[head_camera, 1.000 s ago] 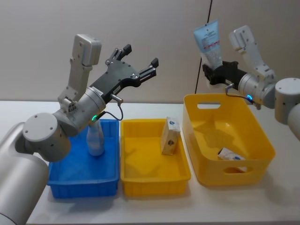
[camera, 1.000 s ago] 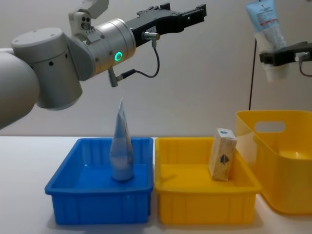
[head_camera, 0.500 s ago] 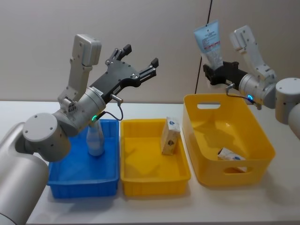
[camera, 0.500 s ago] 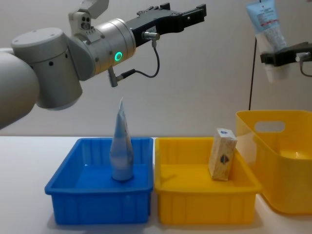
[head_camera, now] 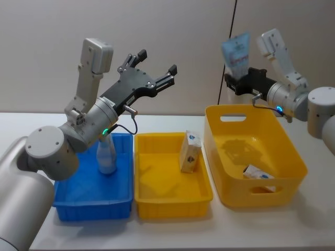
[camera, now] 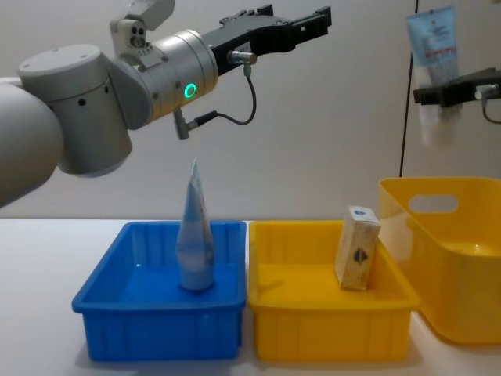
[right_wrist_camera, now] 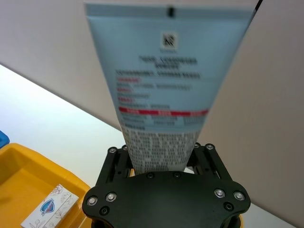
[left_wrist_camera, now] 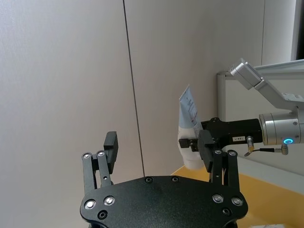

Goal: Bimanual collaborative sorting of washing and personal care products

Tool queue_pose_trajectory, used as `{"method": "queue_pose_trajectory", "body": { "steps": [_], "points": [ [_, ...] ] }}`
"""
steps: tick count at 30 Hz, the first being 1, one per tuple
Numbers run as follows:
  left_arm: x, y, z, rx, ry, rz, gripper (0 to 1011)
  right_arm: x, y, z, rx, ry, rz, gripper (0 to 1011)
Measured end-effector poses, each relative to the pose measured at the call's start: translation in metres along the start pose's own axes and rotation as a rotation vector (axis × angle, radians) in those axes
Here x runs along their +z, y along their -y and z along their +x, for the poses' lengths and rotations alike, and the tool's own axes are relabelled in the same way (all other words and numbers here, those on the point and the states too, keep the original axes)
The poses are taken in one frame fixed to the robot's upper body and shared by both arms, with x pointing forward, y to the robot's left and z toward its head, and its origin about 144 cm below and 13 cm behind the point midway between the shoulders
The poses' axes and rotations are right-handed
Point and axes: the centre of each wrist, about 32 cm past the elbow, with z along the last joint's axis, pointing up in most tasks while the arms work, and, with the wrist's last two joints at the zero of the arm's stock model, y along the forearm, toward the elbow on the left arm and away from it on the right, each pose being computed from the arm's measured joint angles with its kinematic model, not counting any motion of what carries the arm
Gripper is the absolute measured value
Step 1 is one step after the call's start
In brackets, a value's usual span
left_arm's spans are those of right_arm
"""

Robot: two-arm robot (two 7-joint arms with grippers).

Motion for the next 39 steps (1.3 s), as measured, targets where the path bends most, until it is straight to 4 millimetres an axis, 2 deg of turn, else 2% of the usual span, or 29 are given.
{"method": "queue_pose_trajectory", "body": {
  "steps": [8,9,10,11,14,18,39],
  "points": [
    [0.0000,0.0000,0.0000,0.000,0.000,0.000,1001,0.0000,0.0001,0.0001,0.000,0.000,0.000,744],
    [0.0000,0.0000,0.0000,0.000,0.000,0.000,1001,0.0000,0.0001,0.0001,0.000,0.000,0.000,744],
    [0.0000,0.0000,0.0000,0.000,0.000,0.000,1002,0.0000,0.0001,0.0002,0.000,0.000,-0.001,802],
    [0.0000,0.0000,0.0000,0.000,0.000,0.000,1001,0.0000,0.0001,0.0002,0.000,0.000,-0.001,802],
    [0.0000,0.0000,0.0000,0.000,0.000,0.000,1001,0.0000,0.0001,0.0002,-0.001,0.000,-0.001,907],
    [0.0000,0.0000,0.0000,0.000,0.000,0.000,1001,0.0001,0.0001,0.0003,0.000,0.000,-0.001,992],
    [0.0000,0.0000,0.0000,0.000,0.000,0.000,1001,0.0001,0.0001,0.0003,-0.001,-0.001,-0.001,1002]
  ]
}}
